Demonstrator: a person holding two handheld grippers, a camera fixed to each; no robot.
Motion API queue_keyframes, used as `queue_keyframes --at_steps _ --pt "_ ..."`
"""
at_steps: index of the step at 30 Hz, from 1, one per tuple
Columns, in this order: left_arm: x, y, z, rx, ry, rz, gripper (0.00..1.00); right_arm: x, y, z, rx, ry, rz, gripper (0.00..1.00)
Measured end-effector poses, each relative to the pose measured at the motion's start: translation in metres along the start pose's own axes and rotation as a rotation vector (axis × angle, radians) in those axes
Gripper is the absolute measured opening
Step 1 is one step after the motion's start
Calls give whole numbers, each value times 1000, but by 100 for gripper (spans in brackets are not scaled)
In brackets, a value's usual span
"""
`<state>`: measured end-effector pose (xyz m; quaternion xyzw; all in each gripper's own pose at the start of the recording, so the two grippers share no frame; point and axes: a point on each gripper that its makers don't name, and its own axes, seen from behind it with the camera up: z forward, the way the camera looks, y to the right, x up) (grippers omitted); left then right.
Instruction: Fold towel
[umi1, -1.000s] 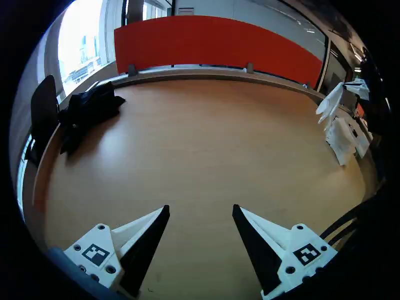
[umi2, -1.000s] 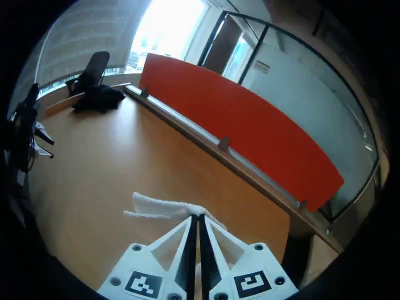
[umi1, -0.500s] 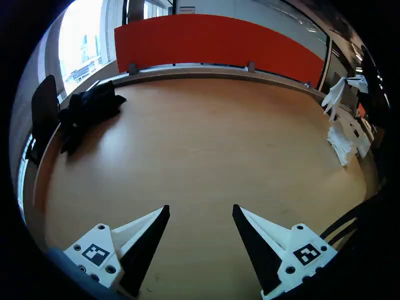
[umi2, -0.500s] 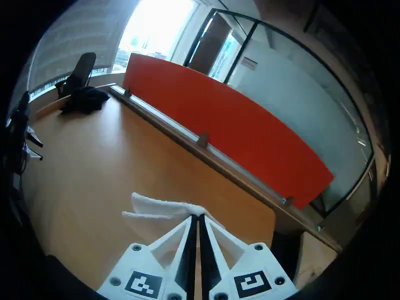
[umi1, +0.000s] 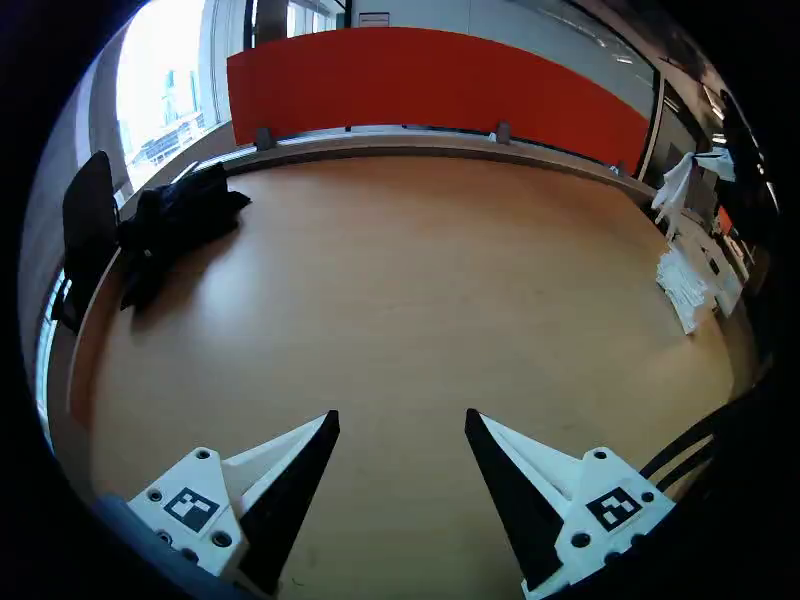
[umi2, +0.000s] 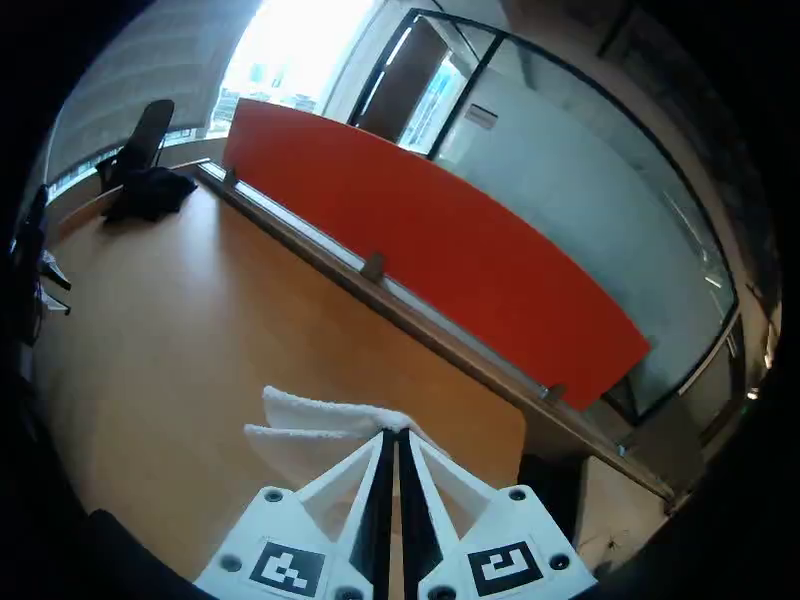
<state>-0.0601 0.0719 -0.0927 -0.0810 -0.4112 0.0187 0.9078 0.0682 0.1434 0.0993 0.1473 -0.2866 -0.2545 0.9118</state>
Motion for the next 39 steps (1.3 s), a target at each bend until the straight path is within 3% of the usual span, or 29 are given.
queue_keyframes --at_steps 11,19,32,39 --pt "4 3 2 -3 0 8 93 -14 6 -7 -14 -14 20 4" --pt "7 6 2 -10 2 15 93 -36 10 -28 -33 -30 48 4" --pt "6 8 -2 -16 3 20 93 -122 4 -67 -57 -133 154 4" --pt "4 9 -2 -16 -2 23 93 -151 -5 -75 -65 -169 200 4"
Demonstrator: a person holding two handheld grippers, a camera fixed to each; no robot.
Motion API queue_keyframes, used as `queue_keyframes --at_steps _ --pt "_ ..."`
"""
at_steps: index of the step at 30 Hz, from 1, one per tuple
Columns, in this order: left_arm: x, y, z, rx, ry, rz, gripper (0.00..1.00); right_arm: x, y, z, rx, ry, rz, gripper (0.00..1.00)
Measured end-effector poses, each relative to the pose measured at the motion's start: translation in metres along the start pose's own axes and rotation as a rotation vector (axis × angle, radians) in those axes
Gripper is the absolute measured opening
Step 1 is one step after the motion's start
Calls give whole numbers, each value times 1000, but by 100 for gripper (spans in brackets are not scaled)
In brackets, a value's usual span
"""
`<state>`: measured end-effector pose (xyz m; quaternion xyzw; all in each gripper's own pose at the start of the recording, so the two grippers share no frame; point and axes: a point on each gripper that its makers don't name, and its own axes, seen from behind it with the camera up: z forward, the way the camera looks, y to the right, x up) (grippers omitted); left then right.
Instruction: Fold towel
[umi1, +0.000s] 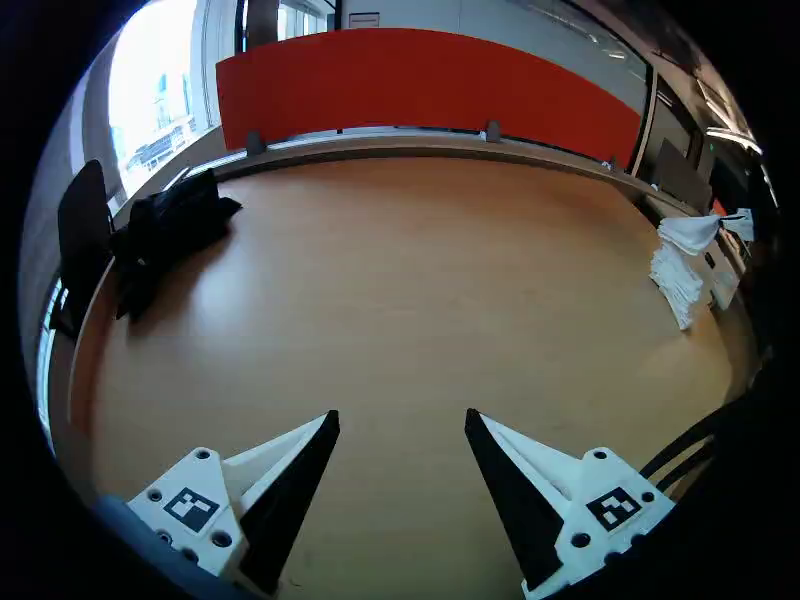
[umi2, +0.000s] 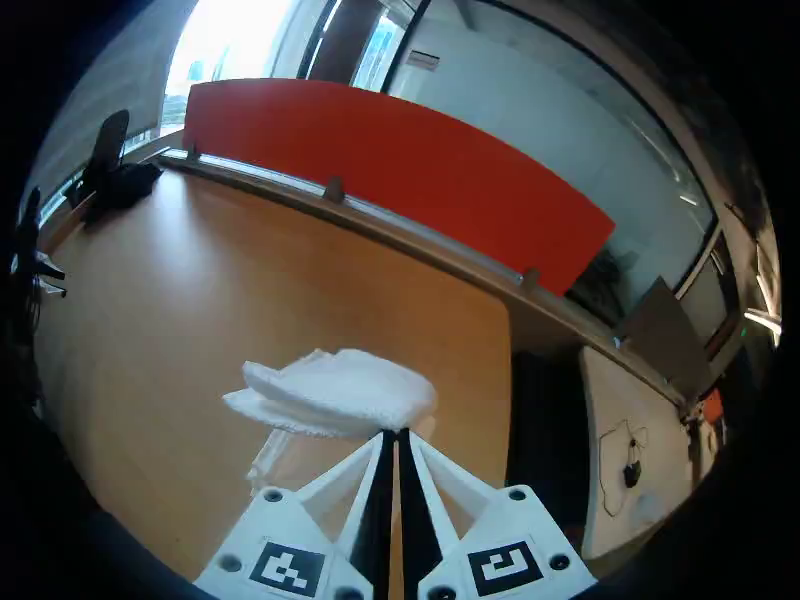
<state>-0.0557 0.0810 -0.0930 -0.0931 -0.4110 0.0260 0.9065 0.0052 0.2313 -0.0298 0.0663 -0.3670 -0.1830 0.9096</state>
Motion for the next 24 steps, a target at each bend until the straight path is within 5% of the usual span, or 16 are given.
queue_keyframes --at_steps 24 --pt "-8 -6 -6 12 -3 -3 93 -87 5 15 -33 -172 110 4"
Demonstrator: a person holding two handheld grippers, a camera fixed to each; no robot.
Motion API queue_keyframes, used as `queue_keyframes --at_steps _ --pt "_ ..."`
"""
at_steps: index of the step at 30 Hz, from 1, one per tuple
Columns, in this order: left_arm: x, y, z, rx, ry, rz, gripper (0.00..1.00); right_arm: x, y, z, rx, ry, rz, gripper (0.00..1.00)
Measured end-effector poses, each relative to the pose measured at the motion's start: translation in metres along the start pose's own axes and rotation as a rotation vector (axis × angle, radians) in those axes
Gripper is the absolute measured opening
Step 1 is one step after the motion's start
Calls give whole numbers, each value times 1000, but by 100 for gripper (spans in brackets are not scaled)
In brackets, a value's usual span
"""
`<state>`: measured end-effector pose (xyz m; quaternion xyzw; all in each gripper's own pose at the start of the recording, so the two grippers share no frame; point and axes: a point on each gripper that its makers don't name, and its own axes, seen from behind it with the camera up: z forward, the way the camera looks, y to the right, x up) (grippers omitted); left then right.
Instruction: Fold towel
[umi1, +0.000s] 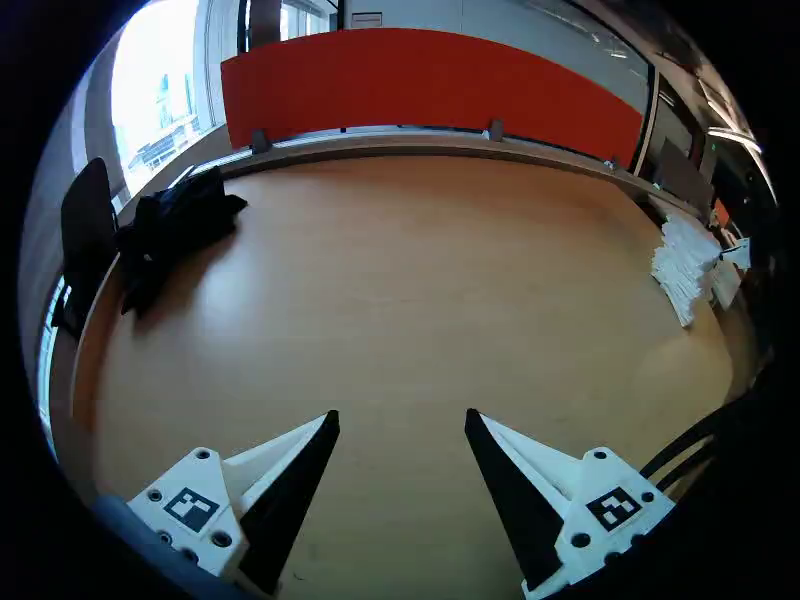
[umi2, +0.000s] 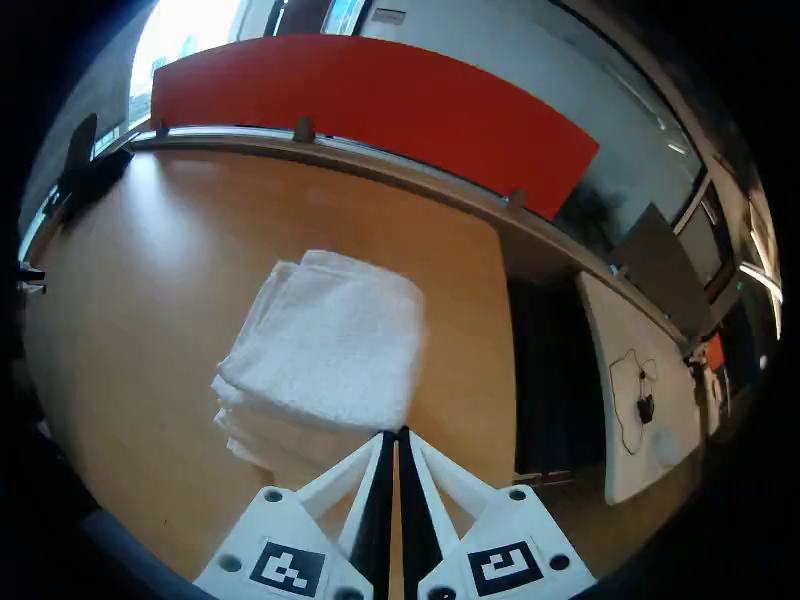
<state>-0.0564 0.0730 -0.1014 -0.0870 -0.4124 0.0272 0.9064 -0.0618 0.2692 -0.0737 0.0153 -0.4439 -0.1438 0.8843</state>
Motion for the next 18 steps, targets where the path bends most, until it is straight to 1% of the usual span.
queue_keyframes --at_steps 11,18 --pt "-2 -1 -1 3 -3 1 93 -28 -1 13 -1 -64 42 4" --pt "-2 -1 0 4 -4 1 93 -37 -2 17 3 -95 44 4"
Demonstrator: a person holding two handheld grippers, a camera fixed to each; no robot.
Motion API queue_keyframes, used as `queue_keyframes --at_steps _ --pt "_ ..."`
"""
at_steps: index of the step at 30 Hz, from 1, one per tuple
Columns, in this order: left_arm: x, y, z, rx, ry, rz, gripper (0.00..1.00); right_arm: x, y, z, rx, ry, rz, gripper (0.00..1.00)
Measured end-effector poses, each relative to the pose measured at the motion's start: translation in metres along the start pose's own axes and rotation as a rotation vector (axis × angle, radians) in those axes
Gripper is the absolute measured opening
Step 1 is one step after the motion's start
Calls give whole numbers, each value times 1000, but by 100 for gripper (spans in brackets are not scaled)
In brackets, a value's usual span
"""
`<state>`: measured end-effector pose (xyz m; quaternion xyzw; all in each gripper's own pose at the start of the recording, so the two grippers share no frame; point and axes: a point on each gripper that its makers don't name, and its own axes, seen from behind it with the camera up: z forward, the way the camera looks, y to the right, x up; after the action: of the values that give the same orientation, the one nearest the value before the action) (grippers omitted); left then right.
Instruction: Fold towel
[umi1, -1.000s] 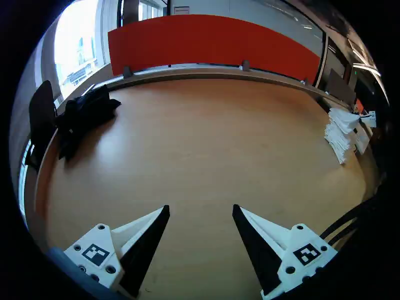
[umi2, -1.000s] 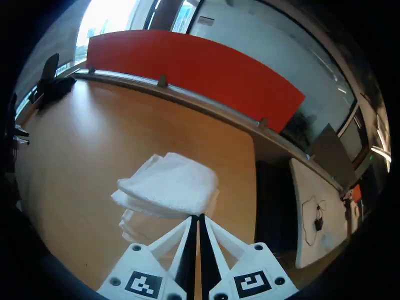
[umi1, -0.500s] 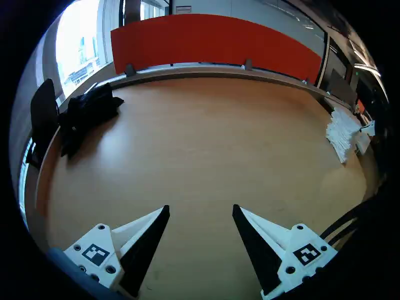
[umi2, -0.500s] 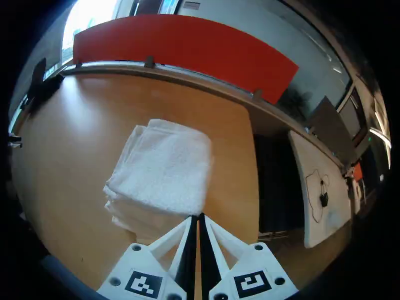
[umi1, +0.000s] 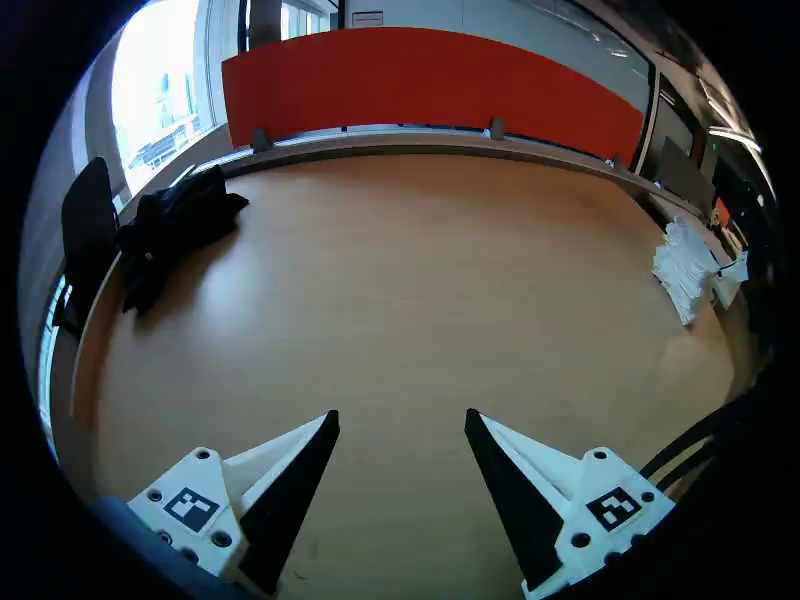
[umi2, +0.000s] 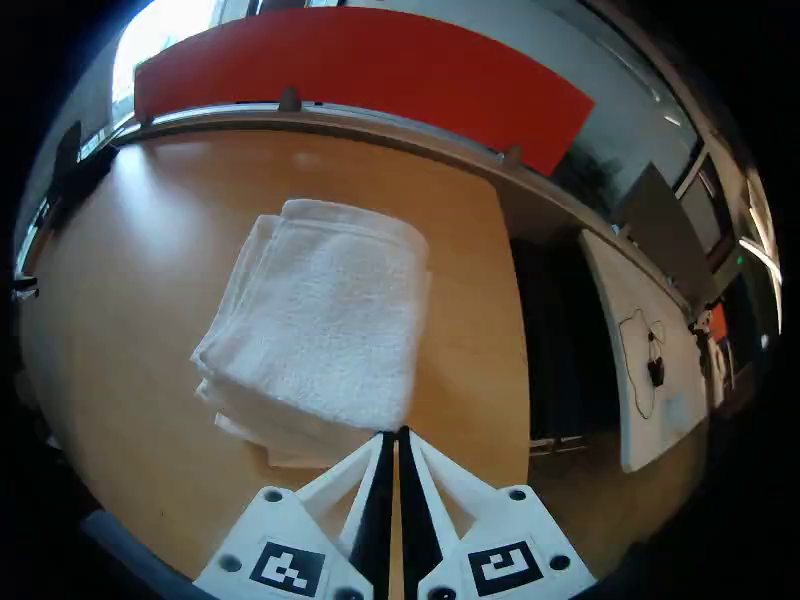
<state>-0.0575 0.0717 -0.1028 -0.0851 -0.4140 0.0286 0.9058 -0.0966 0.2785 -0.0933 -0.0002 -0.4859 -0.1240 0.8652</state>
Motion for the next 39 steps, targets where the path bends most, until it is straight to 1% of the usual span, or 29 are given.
queue_keyframes --at_steps 6,17,39 --pt "-1 0 0 0 -2 -2 93 -7 -3 4 3 -23 -7 4" --pt "-3 -2 0 3 -6 -5 93 -14 -2 7 -6 -41 8 4" --pt "-2 -2 -1 3 -4 -3 93 -10 1 6 -32 -30 10 4"
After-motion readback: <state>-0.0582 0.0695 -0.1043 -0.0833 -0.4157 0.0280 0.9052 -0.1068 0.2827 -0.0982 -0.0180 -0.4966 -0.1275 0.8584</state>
